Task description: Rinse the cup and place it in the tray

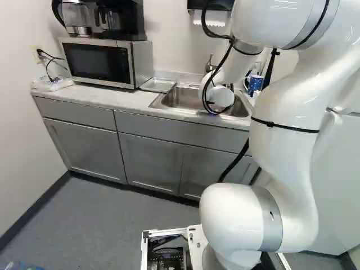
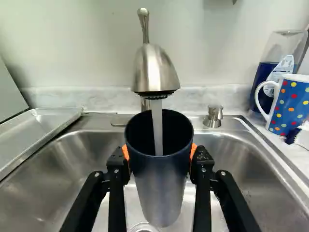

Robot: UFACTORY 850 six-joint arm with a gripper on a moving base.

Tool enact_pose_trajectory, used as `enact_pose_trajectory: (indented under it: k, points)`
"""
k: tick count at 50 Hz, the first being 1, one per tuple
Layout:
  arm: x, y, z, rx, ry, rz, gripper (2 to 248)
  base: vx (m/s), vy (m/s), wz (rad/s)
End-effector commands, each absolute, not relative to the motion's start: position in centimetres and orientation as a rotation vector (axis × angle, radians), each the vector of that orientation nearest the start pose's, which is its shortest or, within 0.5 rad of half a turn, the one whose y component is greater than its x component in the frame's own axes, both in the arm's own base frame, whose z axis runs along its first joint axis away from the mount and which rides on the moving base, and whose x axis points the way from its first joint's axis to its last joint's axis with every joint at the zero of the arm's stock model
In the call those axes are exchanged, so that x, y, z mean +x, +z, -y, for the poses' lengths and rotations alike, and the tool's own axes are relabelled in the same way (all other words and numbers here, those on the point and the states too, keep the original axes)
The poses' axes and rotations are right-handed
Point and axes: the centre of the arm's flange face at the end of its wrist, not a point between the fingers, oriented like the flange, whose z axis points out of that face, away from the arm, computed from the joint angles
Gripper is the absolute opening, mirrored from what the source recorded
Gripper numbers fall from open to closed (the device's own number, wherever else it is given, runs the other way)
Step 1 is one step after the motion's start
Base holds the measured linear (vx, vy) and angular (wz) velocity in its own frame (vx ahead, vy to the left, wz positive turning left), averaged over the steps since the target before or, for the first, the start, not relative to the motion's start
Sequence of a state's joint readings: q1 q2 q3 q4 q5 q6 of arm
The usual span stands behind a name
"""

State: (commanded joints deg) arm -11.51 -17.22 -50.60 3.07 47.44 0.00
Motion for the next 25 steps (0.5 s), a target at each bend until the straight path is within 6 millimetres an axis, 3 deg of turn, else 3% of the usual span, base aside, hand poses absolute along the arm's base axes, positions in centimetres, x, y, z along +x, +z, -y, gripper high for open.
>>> enact_pose_trajectory:
  k: [25]
  points:
    - [55.18, 44.89, 11.6, -2.48, -2.117, -0.338, 125, 0.0, 0.0, 0.0]
